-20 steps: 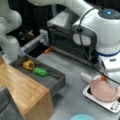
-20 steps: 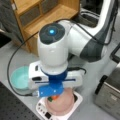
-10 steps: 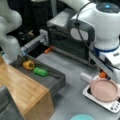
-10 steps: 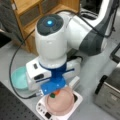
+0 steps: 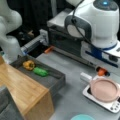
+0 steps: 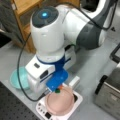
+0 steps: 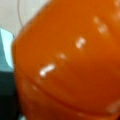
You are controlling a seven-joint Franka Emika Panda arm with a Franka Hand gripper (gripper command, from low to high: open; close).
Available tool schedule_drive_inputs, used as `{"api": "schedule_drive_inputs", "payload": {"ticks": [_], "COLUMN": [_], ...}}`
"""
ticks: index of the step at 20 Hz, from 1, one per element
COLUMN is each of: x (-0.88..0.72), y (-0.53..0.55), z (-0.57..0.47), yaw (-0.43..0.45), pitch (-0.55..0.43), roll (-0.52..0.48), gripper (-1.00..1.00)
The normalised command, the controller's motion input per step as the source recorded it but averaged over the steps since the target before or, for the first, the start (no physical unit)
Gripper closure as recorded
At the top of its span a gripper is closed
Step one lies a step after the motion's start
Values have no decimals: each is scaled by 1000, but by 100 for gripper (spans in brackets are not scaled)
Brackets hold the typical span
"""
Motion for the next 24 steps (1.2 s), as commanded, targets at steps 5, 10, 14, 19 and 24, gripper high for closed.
{"api": "schedule_drive_inputs", "payload": {"ticks": [5, 10, 14, 19, 24], "x": [-184, -346, -531, -695, -689], "y": [-179, -277, -393, -426, -322], "z": [64, 28, -66, -127, -65], "yaw": [78, 95, 80, 45, 34], "pitch": [82, 53, -57, -181, -266], "roll": [136, 130, 123, 120, 92], "gripper": [100, 100, 100, 100, 100]}}
